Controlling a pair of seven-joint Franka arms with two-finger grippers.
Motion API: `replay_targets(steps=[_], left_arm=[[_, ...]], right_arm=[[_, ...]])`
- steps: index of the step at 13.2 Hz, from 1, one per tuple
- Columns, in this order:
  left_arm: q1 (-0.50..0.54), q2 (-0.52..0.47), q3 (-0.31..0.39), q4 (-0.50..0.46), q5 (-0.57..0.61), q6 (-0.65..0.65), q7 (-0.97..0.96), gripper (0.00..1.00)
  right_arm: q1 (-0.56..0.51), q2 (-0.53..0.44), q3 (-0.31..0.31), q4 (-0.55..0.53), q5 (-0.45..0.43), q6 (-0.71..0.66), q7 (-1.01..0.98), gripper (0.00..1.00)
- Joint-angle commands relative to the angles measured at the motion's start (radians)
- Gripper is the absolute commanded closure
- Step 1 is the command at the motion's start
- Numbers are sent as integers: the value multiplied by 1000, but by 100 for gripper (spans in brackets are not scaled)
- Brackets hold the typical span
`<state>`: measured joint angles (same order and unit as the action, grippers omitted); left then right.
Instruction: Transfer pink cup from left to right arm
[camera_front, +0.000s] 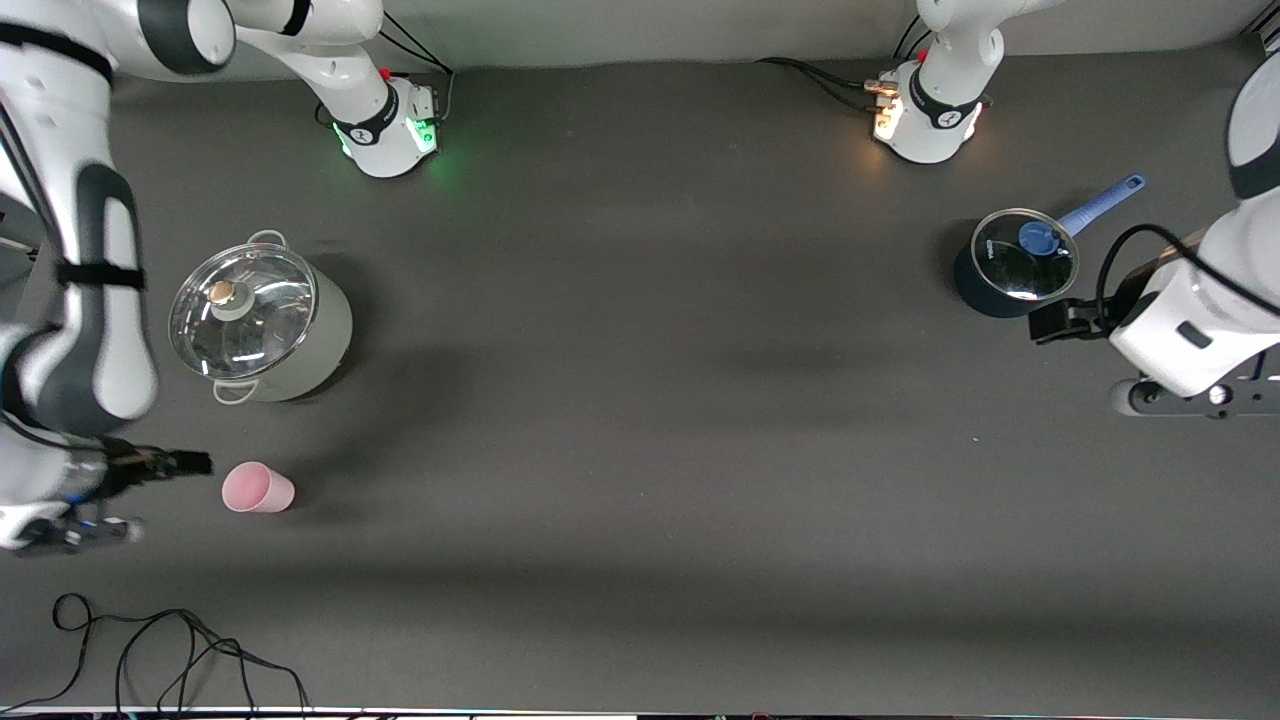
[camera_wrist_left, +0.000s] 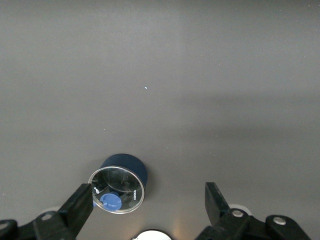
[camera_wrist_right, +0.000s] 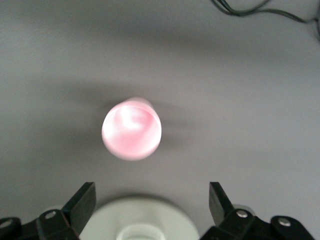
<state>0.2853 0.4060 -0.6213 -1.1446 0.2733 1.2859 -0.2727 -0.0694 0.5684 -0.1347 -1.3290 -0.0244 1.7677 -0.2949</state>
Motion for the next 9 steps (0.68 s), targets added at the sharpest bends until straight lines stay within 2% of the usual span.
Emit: replay_targets(steps=[1, 3, 5, 9], left_arm=[[12, -21, 2, -27, -14, 18, -19, 0], [14, -21, 2, -27, -16, 18, -17, 0], [11, -19, -3, -32, -19, 19, -16, 0], [-3, -22, -9, -76, -19, 67, -14, 0]], right_arm=[[0, -125, 3, -35, -9, -120, -13, 0], [2, -200, 1, -42, 3, -207, -12, 0], [5, -281, -17, -70, 73, -244, 11, 0], [26, -453, -20, -244, 86, -176, 111, 0]])
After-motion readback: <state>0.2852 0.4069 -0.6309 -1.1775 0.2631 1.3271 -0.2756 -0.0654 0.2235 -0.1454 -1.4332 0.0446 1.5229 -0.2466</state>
